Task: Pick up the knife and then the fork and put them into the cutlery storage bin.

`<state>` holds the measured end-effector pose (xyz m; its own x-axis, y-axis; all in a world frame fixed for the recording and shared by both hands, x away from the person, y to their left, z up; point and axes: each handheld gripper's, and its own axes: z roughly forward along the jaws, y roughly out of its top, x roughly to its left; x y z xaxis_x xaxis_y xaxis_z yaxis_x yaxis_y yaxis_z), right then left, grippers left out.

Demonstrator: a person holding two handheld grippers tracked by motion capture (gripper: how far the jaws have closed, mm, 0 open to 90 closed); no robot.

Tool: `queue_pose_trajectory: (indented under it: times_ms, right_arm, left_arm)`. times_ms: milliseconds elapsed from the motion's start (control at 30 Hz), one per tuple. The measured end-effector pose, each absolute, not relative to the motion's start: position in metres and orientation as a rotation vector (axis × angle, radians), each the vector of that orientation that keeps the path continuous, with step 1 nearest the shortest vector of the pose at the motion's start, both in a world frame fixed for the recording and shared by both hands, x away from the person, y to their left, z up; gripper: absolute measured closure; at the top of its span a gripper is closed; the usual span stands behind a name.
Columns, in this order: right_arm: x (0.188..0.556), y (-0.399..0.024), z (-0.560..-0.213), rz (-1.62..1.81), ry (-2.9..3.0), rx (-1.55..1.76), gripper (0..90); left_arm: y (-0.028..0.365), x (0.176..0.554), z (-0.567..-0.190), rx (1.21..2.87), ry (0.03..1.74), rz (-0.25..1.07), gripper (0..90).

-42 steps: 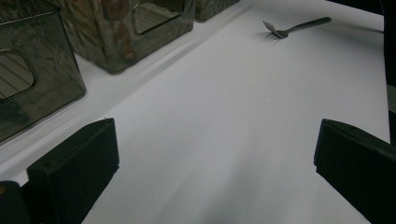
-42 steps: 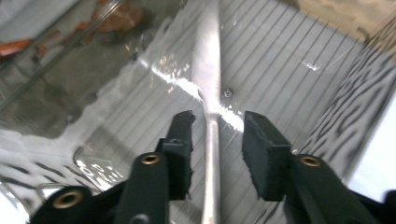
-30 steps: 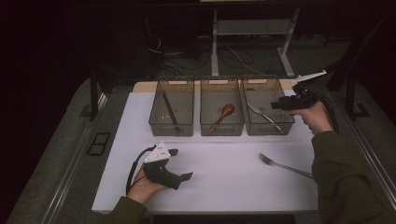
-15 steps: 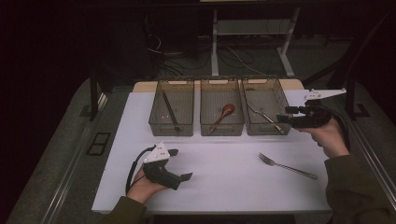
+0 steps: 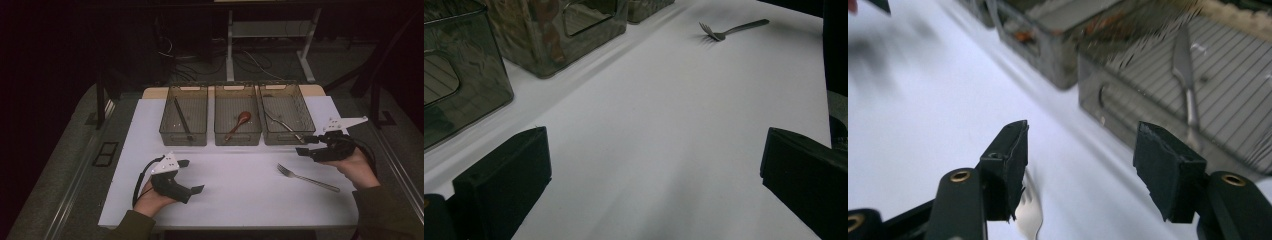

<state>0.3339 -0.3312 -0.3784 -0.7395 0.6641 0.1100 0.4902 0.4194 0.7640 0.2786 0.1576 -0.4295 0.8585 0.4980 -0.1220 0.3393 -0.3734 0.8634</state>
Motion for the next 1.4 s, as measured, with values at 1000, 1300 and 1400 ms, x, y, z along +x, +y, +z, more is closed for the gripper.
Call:
queue_pose_trajectory:
  times_ms: [1000,1300,1400]
  right_arm:
    - [0.319,-0.305,-0.416,0.511,2.932,0.753,63.2]
    - [0.324,-0.299,-0.421,0.374,2.985,0.681,72.7]
    - [0.325,-0.297,-0.421,0.337,2.996,0.656,76.1]
  left_arm:
    - [0.155,0.278,-0.43,2.005,0.611,0.19,0.0]
    - [0.155,0.278,-0.43,2.008,0.61,0.187,0.0]
    - [0.154,0.278,-0.431,2.005,0.611,0.188,0.0]
